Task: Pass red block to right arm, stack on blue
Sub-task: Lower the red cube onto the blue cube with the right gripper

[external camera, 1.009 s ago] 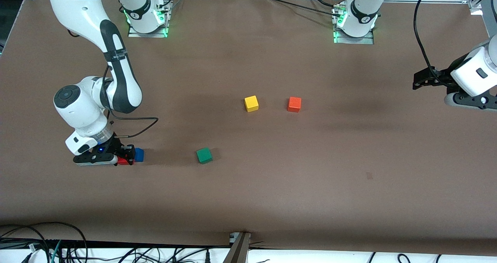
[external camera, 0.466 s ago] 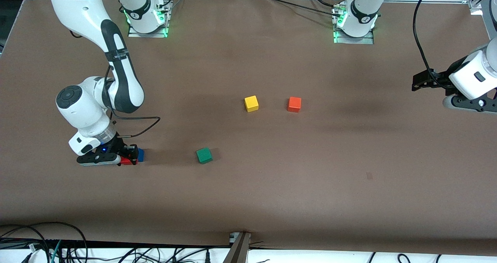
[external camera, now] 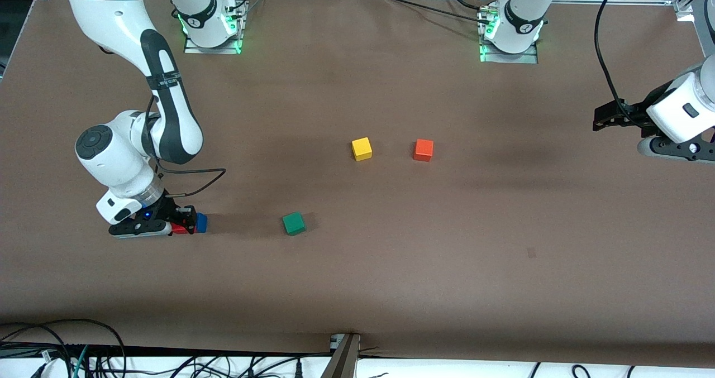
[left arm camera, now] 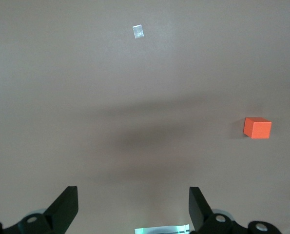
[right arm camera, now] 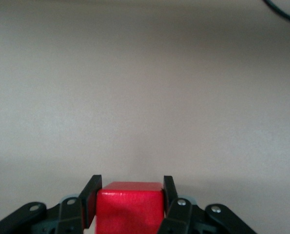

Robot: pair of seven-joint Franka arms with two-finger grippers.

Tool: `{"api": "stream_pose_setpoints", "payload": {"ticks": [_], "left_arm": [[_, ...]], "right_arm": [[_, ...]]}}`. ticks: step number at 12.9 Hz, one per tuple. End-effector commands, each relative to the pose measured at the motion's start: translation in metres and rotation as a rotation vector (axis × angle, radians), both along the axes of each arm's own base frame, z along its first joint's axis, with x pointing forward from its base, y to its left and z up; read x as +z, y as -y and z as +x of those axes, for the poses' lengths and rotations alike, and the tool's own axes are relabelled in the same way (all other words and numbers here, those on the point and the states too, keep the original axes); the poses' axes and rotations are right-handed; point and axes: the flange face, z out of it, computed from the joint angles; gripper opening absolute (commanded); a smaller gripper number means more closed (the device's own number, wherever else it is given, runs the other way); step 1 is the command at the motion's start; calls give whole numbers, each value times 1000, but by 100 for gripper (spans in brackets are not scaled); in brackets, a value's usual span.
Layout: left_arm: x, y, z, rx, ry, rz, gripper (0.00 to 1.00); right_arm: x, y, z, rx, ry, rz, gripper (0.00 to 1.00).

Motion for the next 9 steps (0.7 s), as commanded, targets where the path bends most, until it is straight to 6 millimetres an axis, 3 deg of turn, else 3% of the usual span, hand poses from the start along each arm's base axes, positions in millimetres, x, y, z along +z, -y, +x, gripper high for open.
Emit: {"api": "stream_pose_setpoints", "payload": {"ticks": [1, 9], "left_arm": [[2, -2, -2, 16, 2, -41, 100], [5, -1, -2, 15, 7, -44, 100]], "right_arm": [[0, -1, 2, 13, -9, 18, 15], [-3, 9, 1, 5, -17, 17, 15]]}}
